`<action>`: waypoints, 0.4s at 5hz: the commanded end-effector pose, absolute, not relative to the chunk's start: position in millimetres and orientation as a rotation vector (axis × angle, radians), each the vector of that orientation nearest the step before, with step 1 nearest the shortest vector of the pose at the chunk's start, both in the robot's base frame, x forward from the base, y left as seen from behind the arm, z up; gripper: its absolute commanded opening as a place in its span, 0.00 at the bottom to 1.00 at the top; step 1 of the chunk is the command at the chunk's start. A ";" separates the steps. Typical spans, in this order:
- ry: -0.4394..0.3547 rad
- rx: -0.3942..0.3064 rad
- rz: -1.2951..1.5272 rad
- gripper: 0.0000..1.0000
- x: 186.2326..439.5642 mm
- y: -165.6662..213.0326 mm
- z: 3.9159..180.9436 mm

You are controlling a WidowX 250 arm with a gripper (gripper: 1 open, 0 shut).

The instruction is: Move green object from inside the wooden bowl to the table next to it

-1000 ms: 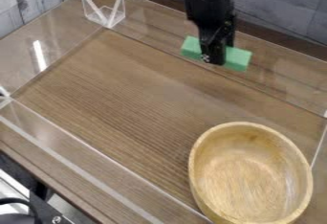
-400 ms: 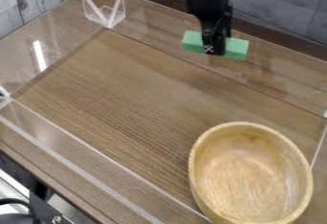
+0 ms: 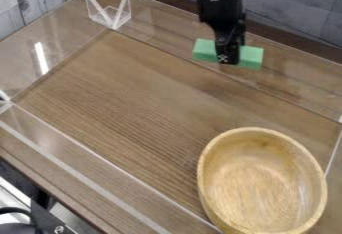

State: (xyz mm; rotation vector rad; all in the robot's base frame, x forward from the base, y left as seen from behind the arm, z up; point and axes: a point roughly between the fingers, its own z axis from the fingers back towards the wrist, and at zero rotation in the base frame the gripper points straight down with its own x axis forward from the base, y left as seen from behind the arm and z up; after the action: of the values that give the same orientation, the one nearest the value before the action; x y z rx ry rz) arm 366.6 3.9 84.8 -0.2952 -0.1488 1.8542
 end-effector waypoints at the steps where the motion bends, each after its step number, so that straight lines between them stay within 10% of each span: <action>1: -0.179 -0.344 1.869 0.00 372.5 17.3 98.4; 2: -0.171 -0.351 1.888 0.00 372.5 15.4 93.5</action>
State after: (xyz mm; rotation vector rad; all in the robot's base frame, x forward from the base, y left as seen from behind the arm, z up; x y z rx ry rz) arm 367.1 15.0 76.9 -0.3083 -0.1324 1.8970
